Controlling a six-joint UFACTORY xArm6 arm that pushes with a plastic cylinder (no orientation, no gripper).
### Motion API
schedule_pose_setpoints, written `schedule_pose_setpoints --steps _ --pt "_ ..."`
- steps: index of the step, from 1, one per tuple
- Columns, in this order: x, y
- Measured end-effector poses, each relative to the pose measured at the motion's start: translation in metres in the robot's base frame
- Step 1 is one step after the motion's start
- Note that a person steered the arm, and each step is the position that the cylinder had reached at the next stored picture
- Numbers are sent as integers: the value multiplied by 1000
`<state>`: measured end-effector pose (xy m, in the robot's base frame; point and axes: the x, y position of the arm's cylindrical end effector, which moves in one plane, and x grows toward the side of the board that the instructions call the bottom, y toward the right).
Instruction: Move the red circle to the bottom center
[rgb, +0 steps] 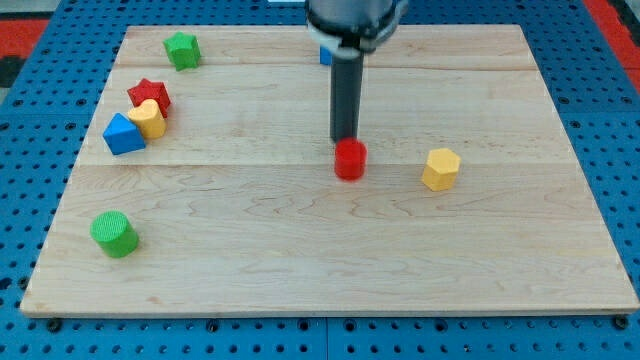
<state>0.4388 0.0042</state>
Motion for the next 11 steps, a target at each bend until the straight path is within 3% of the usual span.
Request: schedule_pose_setpoints --steps 1,2,3,4,5,7,8,9,10,11 --pt "76 -43" --pt "1 -44" --pt "-22 12" --pt "-7 67" --pt "40 16" --pt "14 -69" --pt "61 -46" --pt "64 -43" --pt "105 1" --pt "44 -84"
